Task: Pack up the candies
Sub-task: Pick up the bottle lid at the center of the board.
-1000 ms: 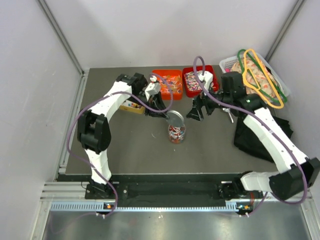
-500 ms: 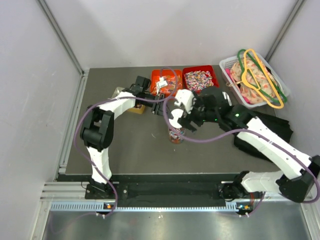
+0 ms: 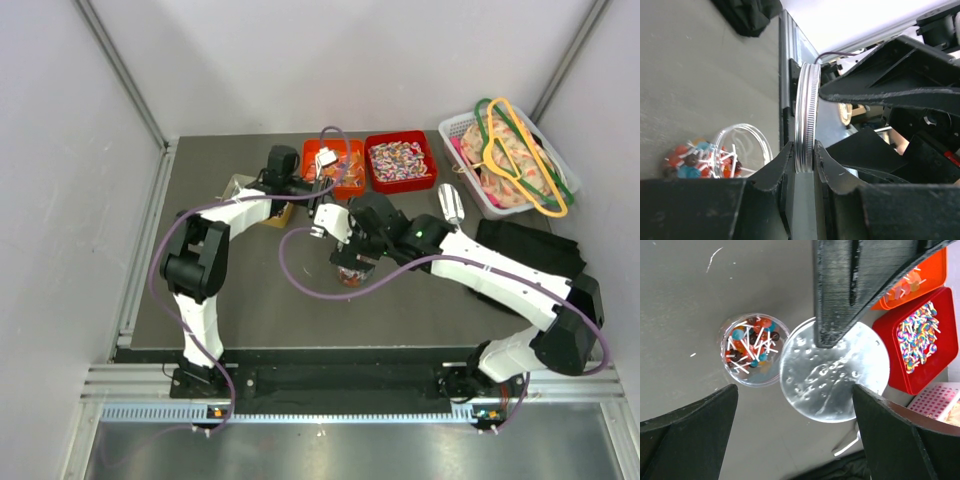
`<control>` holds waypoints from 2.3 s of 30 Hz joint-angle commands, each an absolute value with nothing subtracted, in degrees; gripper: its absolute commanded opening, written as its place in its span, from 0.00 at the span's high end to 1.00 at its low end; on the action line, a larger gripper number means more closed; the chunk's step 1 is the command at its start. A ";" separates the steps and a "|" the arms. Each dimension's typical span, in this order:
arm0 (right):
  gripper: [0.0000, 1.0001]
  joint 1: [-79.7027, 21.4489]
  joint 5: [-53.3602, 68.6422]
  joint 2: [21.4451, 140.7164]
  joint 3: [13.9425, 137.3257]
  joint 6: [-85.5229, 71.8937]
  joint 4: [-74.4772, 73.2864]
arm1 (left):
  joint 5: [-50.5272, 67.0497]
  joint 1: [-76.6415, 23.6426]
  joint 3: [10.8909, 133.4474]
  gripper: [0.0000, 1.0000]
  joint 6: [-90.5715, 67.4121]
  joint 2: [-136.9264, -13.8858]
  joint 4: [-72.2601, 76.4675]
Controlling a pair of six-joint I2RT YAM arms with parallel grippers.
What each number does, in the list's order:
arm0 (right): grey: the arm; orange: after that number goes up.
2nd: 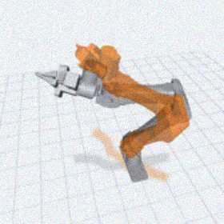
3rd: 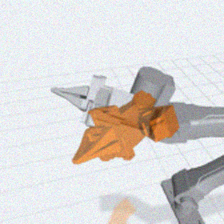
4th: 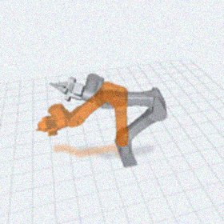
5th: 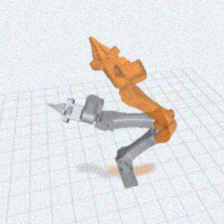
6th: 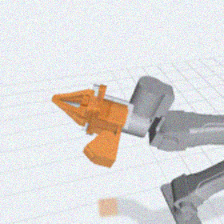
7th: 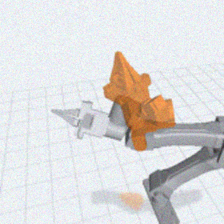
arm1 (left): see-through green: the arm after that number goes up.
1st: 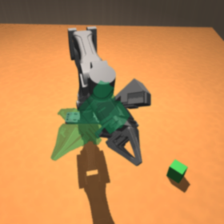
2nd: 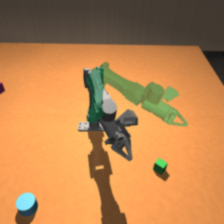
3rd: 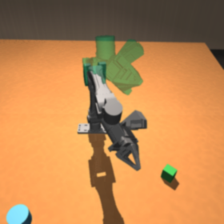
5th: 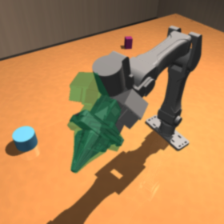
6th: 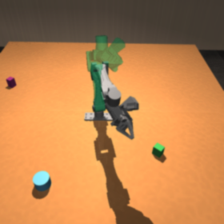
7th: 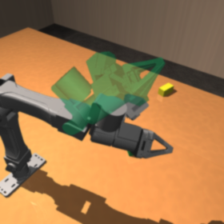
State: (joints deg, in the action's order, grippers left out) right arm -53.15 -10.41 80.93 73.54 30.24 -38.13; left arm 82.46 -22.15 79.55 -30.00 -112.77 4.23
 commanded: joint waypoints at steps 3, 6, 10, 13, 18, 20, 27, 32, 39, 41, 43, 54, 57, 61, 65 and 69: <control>0.04 -53.70 -11.96 80.25 78.21 29.00 -36.65 | 86.13 -22.24 78.31 0.92 -37.97 -113.64 9.32; 0.03 -53.70 -11.43 79.89 79.27 28.83 -37.18 | 84.91 -22.06 76.20 0.92 -36.57 -112.77 9.23; 0.01 -53.70 -12.22 81.12 79.45 29.97 -37.09 | 84.11 -21.89 75.85 0.92 -36.12 -112.24 8.53; 0.01 -53.61 -11.34 82.09 79.10 29.53 -37.26 | 83.94 -21.89 75.94 0.91 -35.95 -111.97 7.91; 0.01 -52.39 -8.62 83.06 78.49 29.09 -38.32 | 84.55 -21.71 75.76 0.92 -34.90 -112.15 5.98; 0.01 -50.72 -7.39 82.97 78.40 28.30 -38.14 | 84.46 -21.62 75.59 0.92 -33.67 -112.06 3.88; 0.01 -48.25 -4.22 82.88 77.87 28.21 -38.49 | 83.94 -20.66 75.67 0.91 -31.38 -112.76 1.14; 0.01 -48.25 -2.99 83.49 77.70 27.78 -38.23 | 83.58 -20.74 75.85 0.90 -31.29 -113.20 0.88; 0.01 -48.25 -2.37 84.99 78.40 27.69 -38.50 | 83.58 -20.65 75.76 0.88 -30.94 -113.29 0.70; 0.01 -48.16 -3.33 85.34 78.22 27.60 -37.97 | 83.58 -20.74 75.76 0.87 -30.94 -113.29 0.62; 0.01 -48.16 -3.86 85.87 78.14 27.60 -37.53 | 83.67 -20.66 75.76 0.87 -30.85 -113.29 0.62; 0.01 -48.16 -6.85 86.48 77.61 27.51 -35.42 | 84.02 -20.74 75.76 0.86 -30.94 -113.91 0.53; 0.01 -48.25 -7.56 86.75 77.69 27.68 -34.98 | 84.29 -20.83 75.85 0.86 -30.94 -113.82 0.53; 0.01 -48.25 -7.65 87.27 77.96 27.60 -35.16 | 84.46 -20.74 75.85 0.86 -30.94 -113.56 0.53; 0.02 -48.16 -6.60 87.63 78.13 27.68 -35.59 | 84.64 -20.83 75.94 0.85 -31.11 -113.38 0.53; 0.08 -48.16 -6.50 87.63 78.49 27.51 -35.77 | 84.73 -20.74 75.85 0.85 -31.11 -113.47 0.62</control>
State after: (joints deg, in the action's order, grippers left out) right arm -48.47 -6.50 87.72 76.93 28.32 -37.41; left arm 82.91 -20.80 75.64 -31.55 -113.99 -0.05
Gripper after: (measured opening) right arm 0.949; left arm 0.227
